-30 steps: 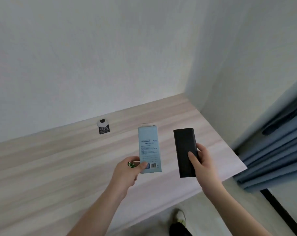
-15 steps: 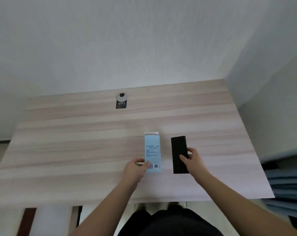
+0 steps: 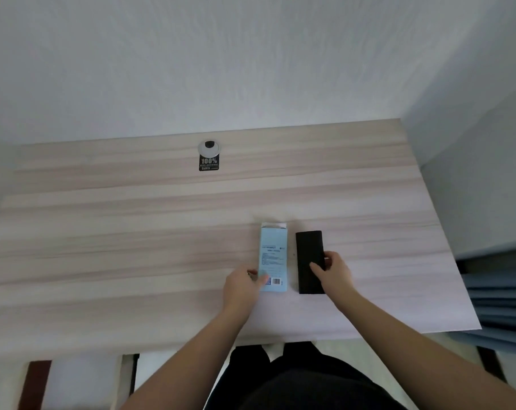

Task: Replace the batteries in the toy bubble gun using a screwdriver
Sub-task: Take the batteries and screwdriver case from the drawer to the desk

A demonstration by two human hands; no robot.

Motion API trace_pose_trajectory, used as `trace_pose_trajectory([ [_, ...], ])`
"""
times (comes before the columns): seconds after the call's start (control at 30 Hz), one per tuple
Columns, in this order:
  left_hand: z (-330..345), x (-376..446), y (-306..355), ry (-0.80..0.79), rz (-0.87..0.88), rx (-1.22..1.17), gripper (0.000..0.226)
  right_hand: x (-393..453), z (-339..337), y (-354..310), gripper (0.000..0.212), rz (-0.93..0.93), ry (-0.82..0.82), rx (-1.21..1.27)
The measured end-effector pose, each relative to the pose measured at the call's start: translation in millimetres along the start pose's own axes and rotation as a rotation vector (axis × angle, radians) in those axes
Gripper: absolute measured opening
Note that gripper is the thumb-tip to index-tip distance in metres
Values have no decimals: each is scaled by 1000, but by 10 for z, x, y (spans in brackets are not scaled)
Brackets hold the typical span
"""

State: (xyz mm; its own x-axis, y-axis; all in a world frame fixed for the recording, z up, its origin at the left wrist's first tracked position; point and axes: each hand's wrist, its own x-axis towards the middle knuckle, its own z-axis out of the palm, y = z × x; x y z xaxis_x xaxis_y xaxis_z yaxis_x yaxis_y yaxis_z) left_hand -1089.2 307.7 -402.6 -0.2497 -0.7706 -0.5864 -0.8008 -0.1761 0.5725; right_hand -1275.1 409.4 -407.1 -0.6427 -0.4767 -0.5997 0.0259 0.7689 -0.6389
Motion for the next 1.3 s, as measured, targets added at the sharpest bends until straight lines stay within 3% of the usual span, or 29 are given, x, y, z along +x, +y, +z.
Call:
trace_pose_trajectory([
  [0.23,-77,58,5,60,-22,-44,32,56,17,74,39,1,97,-48],
  [0.3,-119,68,94,35,-73,-183,32,44,21,87,44,-3,102,-49],
  [0.47,-148,76,422,-224,-269,-717,16,14,65,104,64,-47,56,-186],
  [0.57,-75,82,579,-277,-308,-812,20,11,49,105,68,-39,50,-200],
  [0.7,95,106,688,-260,-210,-651,19,5,2,120,69,-47,66,-248],
  [0.87,302,156,807,-186,16,-264,11,27,-94,165,68,-46,87,-277],
  [1.03,446,221,951,-119,187,97,19,51,-188,178,62,-26,105,-300],
  [1.3,678,355,1179,17,253,350,18,138,-319,196,58,-53,80,-323],
])
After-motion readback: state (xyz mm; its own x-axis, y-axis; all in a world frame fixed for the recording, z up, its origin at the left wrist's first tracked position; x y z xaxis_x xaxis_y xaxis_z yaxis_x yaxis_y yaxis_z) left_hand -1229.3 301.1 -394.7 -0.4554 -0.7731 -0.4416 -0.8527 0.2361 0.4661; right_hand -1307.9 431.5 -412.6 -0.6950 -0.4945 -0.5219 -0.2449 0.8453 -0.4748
